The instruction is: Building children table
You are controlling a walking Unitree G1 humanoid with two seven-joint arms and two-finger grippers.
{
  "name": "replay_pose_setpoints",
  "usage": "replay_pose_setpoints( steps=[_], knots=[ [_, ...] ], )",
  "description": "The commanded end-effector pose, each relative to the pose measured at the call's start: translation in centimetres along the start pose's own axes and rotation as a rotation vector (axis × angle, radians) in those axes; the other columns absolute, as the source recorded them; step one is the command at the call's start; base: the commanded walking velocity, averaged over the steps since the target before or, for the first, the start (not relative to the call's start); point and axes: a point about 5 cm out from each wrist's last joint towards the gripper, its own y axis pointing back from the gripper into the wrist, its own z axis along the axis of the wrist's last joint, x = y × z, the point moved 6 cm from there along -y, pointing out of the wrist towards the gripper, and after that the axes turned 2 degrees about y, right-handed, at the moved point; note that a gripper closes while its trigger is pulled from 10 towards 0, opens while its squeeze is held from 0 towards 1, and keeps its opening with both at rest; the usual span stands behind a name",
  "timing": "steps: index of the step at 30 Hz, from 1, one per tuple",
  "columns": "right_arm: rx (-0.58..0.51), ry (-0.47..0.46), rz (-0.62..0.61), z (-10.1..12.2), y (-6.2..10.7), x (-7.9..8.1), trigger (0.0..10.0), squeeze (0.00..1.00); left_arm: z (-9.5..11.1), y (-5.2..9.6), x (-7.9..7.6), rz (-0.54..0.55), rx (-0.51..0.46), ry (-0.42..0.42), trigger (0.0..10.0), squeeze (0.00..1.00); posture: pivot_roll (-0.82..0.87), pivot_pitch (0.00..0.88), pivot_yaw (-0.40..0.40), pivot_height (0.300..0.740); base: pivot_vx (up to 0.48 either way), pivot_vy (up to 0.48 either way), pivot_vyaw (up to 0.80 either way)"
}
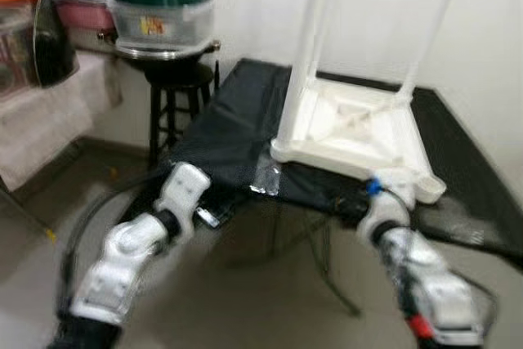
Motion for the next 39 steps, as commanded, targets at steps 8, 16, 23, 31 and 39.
replay_pose_setpoints(
  steps=[8, 16, 23, 31, 39],
  knots=[
    [0.016, 0.000, -0.023, -0.63, 0.07, -0.64, 10.0, 0.00, -0.05, -0.31, -0.84, -0.031, 0.003, -0.011, 10.0, 0.00, 0.08, 0.000, -0.084, 0.740, 0.000, 0.000, 0.00],
    [0.017, -0.001, -0.021, -0.71, 0.02, -0.65, 10.0, 0.00, -0.19, -0.27, -0.89, -0.038, 0.006, -0.016, 10.0, 0.00, 0.08, 0.000, -0.086, 0.740, 0.000, 0.000, 0.00],
    [0.013, -0.010, -0.018, -0.55, -0.08, -0.64, 10.0, 0.00, -0.14, -0.21, -0.74, -0.031, 0.002, -0.016, 10.0, 0.00, 0.08, 0.000, -0.086, 0.740, 0.000, 0.000, 0.00],
    [0.015, 0.002, -0.018, -0.56, -0.14, -0.51, 10.0, 0.00, -0.07, -0.22, -0.72, -0.039, 0.002, -0.021, 10.0, 0.00, 0.08, 0.000, -0.083, 0.740, 0.000, 0.000, 0.00],
    [0.018, 0.006, -0.021, -0.66, -0.04, -0.63, 10.0, 0.00, -0.31, -0.22, -0.65, -0.033, 0.015, -0.036, 10.0, 0.00, 0.08, 0.000, -0.082, 0.740, 0.000, -0.180, 0.00]
  ],
)
